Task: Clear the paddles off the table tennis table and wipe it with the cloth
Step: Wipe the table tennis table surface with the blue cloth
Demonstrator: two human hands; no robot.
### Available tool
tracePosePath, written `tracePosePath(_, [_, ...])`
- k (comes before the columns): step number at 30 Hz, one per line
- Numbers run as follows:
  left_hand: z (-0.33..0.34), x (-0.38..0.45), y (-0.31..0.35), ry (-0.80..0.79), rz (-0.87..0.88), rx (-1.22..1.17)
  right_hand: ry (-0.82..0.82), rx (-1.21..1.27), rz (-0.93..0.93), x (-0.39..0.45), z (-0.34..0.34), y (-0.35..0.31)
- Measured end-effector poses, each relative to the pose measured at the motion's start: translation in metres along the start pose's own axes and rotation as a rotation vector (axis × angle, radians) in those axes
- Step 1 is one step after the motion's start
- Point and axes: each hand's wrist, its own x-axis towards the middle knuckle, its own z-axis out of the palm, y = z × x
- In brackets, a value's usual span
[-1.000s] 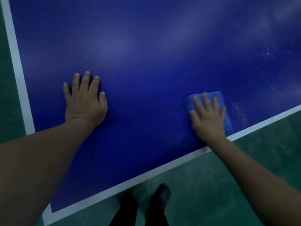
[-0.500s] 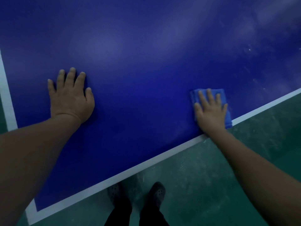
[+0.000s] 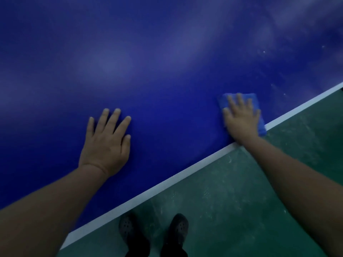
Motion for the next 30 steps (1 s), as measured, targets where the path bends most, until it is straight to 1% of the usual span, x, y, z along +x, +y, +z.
tracePosePath(1, [0.003,0.0,0.0,0.005,-0.012,-0.002,-0.001,0.042,0.178,0.012,-0.007,0.02])
tracePosePath(2, [0.004,0.002,-0.001,0.012,-0.025,-0.004,0.009,0.083,0.291,0.016,-0.01,0.031])
tracePosePath(3, [0.004,0.003,-0.002,0.008,-0.029,-0.002,0.012,0.111,0.359,0.012,-0.009,0.029])
tracePosePath(4, [0.004,0.003,-0.002,-0.001,-0.028,0.002,0.015,0.116,0.38,0.002,-0.005,0.018])
tracePosePath(5, [0.004,0.003,-0.002,-0.005,-0.029,0.0,0.025,0.098,0.349,-0.013,0.002,-0.002])
tracePosePath(6, [0.004,0.005,0.001,-0.004,-0.029,-0.005,0.04,0.069,0.254,-0.032,0.009,-0.025])
tracePosePath(7, [0.004,0.004,0.001,-0.005,-0.031,-0.004,0.056,0.057,0.092,-0.057,0.018,-0.052])
tracePosePath(8, [0.003,0.002,-0.002,-0.008,-0.034,0.001,0.044,0.055,-0.123,-0.089,0.028,-0.078])
tracePosePath(9, [0.003,0.002,-0.002,-0.009,-0.036,0.001,0.026,0.021,-0.383,-0.12,0.037,-0.095])
tracePosePath(10, [0.003,0.003,-0.002,-0.006,-0.039,0.0,-0.007,-0.019,-0.598,-0.142,0.042,-0.1])
tracePosePath(11, [0.003,0.003,-0.003,-0.004,-0.038,0.0,-0.039,-0.047,-0.727,-0.145,0.043,-0.093])
tracePosePath(12, [0.004,0.004,-0.002,-0.005,-0.036,0.0,-0.043,-0.037,-0.755,-0.13,0.038,-0.079])
tracePosePath(13, [0.004,0.005,-0.001,-0.006,-0.037,-0.002,0.003,-0.029,-0.67,-0.104,0.033,-0.06])
tracePosePath(14, [0.004,0.006,-0.001,-0.006,-0.037,-0.007,0.019,-0.031,-0.51,-0.076,0.025,-0.04])
tracePosePath(16, [0.005,0.005,-0.001,-0.002,-0.03,-0.016,-0.02,-0.036,-0.096,-0.024,0.006,0.005])
tracePosePath(17, [0.005,0.005,0.0,0.0,-0.03,-0.016,-0.038,0.002,0.072,-0.005,-0.003,0.025])
tracePosePath(18, [0.005,0.005,0.0,0.005,-0.033,-0.015,-0.035,0.056,0.195,0.007,-0.01,0.035])
tracePosePath(19, [0.004,0.005,-0.001,0.01,-0.035,-0.014,-0.021,0.096,0.27,0.014,-0.011,0.035])
tracePosePath(20, [0.004,0.006,-0.001,0.013,-0.034,-0.01,-0.018,0.101,0.294,0.013,-0.009,0.024])
tracePosePath(21, [0.004,0.006,-0.001,0.013,-0.031,-0.004,-0.018,0.079,0.256,0.007,-0.004,0.007])
tracePosePath(22, [0.004,0.006,-0.001,0.013,-0.027,0.002,-0.01,0.041,0.143,-0.005,0.004,-0.013])
tracePosePath(24, [0.004,0.005,-0.001,0.018,-0.023,0.01,-0.022,-0.027,-0.256,-0.038,0.019,-0.046])
tracePosePath(25, [0.005,0.004,-0.002,0.021,-0.02,0.016,-0.045,-0.057,-0.448,-0.051,0.023,-0.049])
tracePosePath(26, [0.005,0.003,-0.002,0.021,-0.019,0.025,-0.065,-0.076,-0.565,-0.051,0.021,-0.041])
tracePosePath(27, [0.006,0.003,-0.002,0.02,-0.02,0.036,-0.079,-0.079,-0.586,-0.039,0.015,-0.027])
tracePosePath(28, [0.006,0.004,-0.003,0.017,-0.024,0.045,-0.076,-0.09,-0.512,-0.023,0.009,-0.01])
tracePosePath(30, [0.008,0.004,-0.002,0.003,-0.034,0.068,-0.067,-0.071,-0.199,0.013,-0.004,0.024])
